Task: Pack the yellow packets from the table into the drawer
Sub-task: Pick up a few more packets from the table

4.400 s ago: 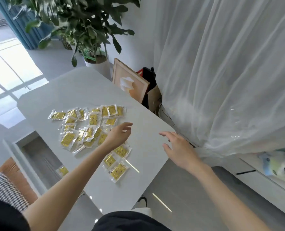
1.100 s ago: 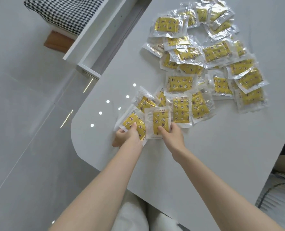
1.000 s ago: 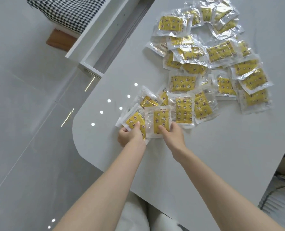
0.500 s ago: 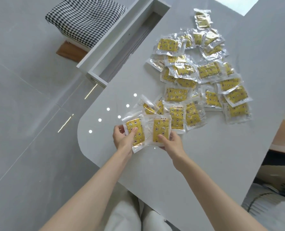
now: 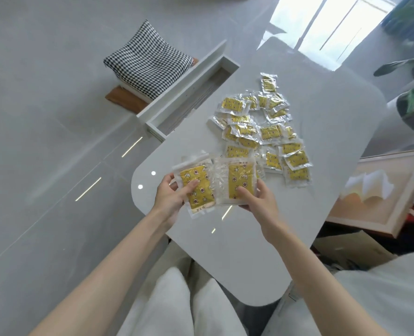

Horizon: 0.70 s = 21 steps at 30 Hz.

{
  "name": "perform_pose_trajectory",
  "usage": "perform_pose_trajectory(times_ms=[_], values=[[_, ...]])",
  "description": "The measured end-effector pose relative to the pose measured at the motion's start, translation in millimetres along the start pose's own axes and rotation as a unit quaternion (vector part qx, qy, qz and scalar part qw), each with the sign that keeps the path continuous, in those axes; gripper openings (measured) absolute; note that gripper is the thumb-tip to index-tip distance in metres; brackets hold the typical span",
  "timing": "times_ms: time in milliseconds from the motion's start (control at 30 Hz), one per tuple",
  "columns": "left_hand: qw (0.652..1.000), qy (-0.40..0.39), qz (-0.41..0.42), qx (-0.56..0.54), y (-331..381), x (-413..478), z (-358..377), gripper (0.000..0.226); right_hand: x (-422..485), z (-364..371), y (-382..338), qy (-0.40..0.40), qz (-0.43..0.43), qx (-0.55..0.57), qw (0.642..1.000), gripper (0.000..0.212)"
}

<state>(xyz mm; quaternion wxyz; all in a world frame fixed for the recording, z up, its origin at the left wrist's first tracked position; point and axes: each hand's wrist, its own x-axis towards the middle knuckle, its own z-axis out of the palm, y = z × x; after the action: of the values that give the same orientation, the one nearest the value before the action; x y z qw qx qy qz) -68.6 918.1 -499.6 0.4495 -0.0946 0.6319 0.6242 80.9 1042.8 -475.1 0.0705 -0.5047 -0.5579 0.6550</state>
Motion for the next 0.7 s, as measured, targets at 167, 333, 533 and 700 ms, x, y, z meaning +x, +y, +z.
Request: perform_pose_trajectory(times_ms=[167, 333, 533, 700], values=[[0.993, -0.059, -0.058, -0.081, 33.2, -44.8, -11.6, 0.012, -43.3, 7.0, -28.4, -0.016, -0.007, 0.017, 1.000, 0.015], [0.990, -0.086, -0.062, -0.094, 59.2, -62.9, -45.9, 0.014, -71.4, 39.2, -48.1, -0.023, -0.009, 0.033, 0.999, 0.015], [0.992, -0.086, -0.043, -0.087, 100.7, -66.6, -113.6, 0.031, -91.2, 114.1, -66.8, -0.023, -0.001, 0.054, 0.998, 0.019], [0.996, -0.076, -0.021, -0.044, 143.4, -60.1, -194.5, 0.016, -106.7, 203.6, -77.2, 0.007, -0.022, 0.071, 0.997, 0.020]])
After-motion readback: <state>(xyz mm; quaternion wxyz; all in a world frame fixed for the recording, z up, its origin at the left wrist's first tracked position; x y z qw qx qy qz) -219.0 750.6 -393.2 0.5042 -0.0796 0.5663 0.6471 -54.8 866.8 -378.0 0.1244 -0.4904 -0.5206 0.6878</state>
